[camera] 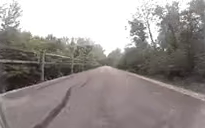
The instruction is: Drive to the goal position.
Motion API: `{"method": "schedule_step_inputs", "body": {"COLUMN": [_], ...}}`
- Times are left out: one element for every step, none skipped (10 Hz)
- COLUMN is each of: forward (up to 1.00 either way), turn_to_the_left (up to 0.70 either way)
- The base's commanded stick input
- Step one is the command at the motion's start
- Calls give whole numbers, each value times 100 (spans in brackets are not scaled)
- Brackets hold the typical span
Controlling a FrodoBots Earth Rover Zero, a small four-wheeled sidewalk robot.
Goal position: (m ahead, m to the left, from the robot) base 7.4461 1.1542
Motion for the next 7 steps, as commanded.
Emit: {"method": "schedule_step_inputs", "body": {"forward": [70,70,70,70,70,70,70], "turn_to_the_left": [0,0,0,0,0,0,0]}}
